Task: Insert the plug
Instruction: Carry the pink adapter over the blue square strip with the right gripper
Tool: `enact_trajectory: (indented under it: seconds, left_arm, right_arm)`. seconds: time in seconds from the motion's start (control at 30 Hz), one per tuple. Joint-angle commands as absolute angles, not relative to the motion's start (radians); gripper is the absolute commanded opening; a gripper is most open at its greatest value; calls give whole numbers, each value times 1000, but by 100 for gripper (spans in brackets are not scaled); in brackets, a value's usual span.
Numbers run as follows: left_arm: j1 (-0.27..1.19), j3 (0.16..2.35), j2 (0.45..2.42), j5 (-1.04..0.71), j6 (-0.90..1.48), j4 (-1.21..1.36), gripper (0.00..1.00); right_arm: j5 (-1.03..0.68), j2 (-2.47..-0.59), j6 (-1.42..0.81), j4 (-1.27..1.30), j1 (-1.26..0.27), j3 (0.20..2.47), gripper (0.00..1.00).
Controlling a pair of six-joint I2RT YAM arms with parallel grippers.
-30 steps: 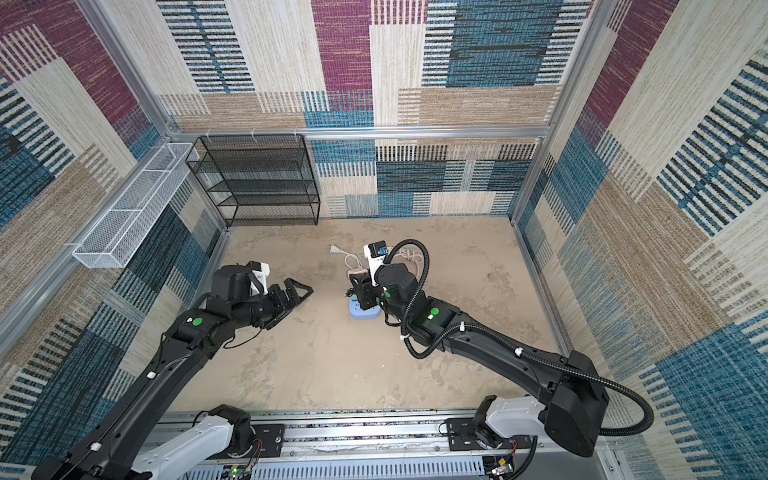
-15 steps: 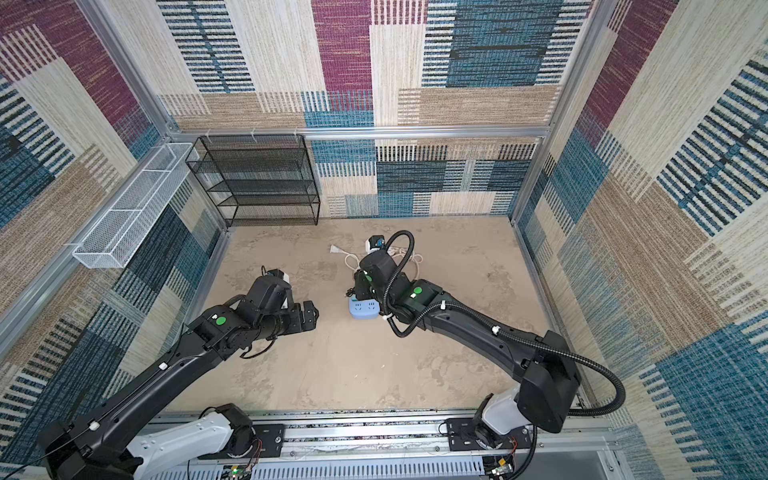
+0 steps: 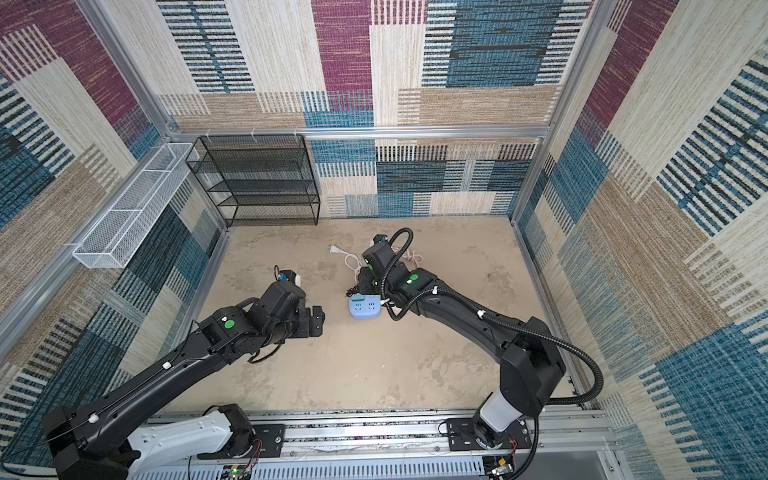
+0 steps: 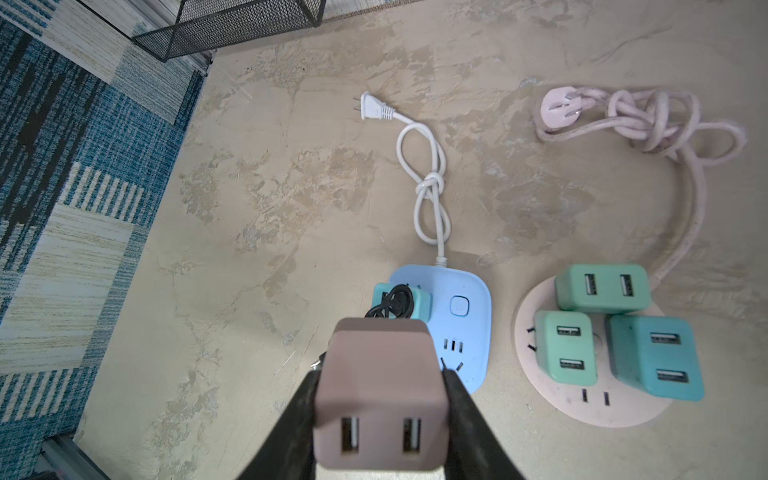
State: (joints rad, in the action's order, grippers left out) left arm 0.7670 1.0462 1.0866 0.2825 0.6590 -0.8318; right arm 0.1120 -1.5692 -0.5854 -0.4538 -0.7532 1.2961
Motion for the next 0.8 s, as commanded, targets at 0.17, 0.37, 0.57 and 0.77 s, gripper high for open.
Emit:
enact_trajectory:
  seconds: [0.17,0.37,0.57,0.77]
  left_arm:
    - [769,1029,1045,324,655,-831,98]
    - [767,1001,1039,311,658,-804,100]
    - [768,961,1010,299,670,-781,100]
    - [763,913,951,312,678,-768,100]
  right_arm:
    - [95,-1591,-603,-460,-755,1320,0]
    - [128,-1591,-610,-483,-755,1330,0]
    - [118,-1607,-623,-497,-755,1333,0]
    - [138,-1625,-648,-519,-755,1342,0]
